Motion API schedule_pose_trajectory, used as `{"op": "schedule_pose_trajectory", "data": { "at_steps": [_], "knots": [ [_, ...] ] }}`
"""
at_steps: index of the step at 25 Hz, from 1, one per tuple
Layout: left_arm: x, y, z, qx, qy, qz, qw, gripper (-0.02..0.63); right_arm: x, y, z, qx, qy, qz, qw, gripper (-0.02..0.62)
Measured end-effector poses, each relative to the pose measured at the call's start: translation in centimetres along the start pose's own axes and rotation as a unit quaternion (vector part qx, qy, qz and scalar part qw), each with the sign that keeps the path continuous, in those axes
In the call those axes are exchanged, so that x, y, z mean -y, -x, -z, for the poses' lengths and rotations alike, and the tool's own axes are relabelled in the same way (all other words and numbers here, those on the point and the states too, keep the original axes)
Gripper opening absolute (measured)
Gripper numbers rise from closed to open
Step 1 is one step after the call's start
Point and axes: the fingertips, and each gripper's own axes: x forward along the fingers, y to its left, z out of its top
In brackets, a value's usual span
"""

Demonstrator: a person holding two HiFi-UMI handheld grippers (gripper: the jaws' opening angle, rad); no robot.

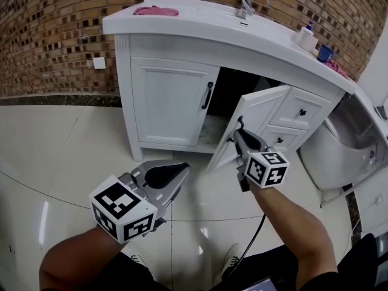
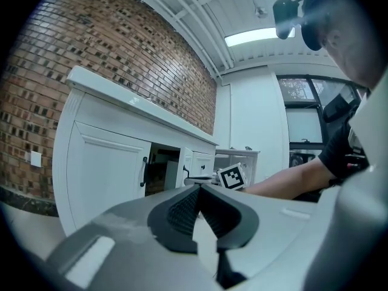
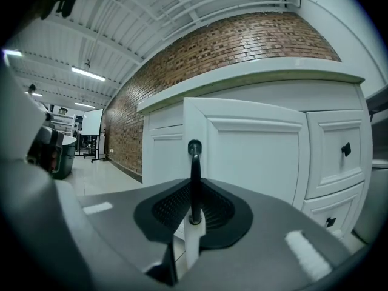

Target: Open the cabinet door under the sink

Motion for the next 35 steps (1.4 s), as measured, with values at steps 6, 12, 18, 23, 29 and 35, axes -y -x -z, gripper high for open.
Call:
{"op": "schedule_pose_trajectory", "data": {
  "at_steps": [6,12,18,23,29,35],
  "knots": [
    [0.8,-0.4,0.3,-0.003,0.000,0.008,1.0000,0.006,0.2,2.0,0.4,-0.010,-0.002,-0.002,1.000,0.035],
    [1.4,-1.5,0.8,-0.010,-0.001,0.019,0.9998,0.006,0.9,4.1,0.7,-0.030,0.001,-0.005,1.000,0.035],
    [2.1,-1.9,1.2,-0.020,-0.001,0.029,0.9994,0.006,1.8,6.8,0.9,-0.031,-0.008,0.003,0.999,0.035],
    [2.9,-2.2,1.7,-0.026,-0.004,0.041,0.9988,0.006,2.7,8.3,1.1,-0.020,-0.016,0.004,1.000,0.035],
    [3.6,-2.6,2.4,-0.042,-0.003,0.051,0.9978,0.006,3.5,10.0,1.2,-0.025,-0.023,-0.008,0.999,0.035],
    [4.1,-3.5,2.6,-0.047,0.001,0.058,0.9972,0.006,5.6,12.6,1.4,-0.032,-0.012,0.002,0.999,0.034]
  ]
}}
